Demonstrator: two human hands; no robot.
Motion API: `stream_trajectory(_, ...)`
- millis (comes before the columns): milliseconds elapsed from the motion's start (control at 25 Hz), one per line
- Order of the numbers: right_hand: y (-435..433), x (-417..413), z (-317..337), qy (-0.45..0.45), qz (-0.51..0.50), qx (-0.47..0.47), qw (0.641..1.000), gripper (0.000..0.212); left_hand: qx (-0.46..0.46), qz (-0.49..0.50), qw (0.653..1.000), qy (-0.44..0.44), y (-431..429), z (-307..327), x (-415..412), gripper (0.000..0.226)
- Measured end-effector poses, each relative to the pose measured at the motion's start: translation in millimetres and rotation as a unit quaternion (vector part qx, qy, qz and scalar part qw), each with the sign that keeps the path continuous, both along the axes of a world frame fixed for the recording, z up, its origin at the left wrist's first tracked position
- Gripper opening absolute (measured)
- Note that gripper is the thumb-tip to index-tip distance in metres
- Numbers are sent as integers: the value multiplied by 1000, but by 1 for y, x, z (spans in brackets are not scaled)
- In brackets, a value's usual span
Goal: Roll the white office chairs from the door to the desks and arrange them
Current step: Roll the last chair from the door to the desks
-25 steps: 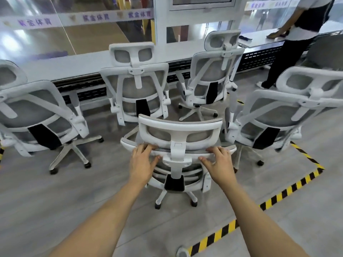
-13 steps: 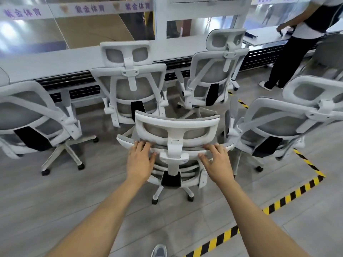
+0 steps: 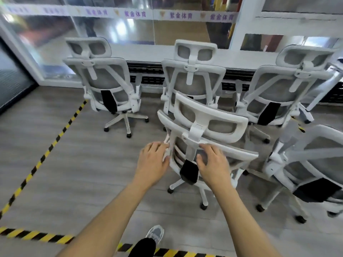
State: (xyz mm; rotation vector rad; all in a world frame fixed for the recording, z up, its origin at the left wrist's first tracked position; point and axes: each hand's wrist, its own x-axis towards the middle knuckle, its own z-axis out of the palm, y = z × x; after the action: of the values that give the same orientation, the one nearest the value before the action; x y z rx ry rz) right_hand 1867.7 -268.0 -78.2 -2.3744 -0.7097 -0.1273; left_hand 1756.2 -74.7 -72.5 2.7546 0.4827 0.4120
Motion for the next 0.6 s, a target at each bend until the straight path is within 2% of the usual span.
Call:
stream_trajectory(160, 22, -63, 11, -12, 130, -7, 991, 41, 26, 96, 995, 18, -19, 20, -103, 34)
stream_trajectory(320, 71, -144, 27, -14, 253, 17, 967, 46, 51, 219, 974, 10, -12, 38, -212, 34)
stream_trajectory(480, 125, -247, 40, -21, 372, 23, 928, 43, 45, 352, 935, -13, -3, 45, -330, 31)
stream_trajectory(600, 164, -343, 50, -26, 456, 27, 889, 39, 43, 443, 895, -28, 0, 53, -433, 37)
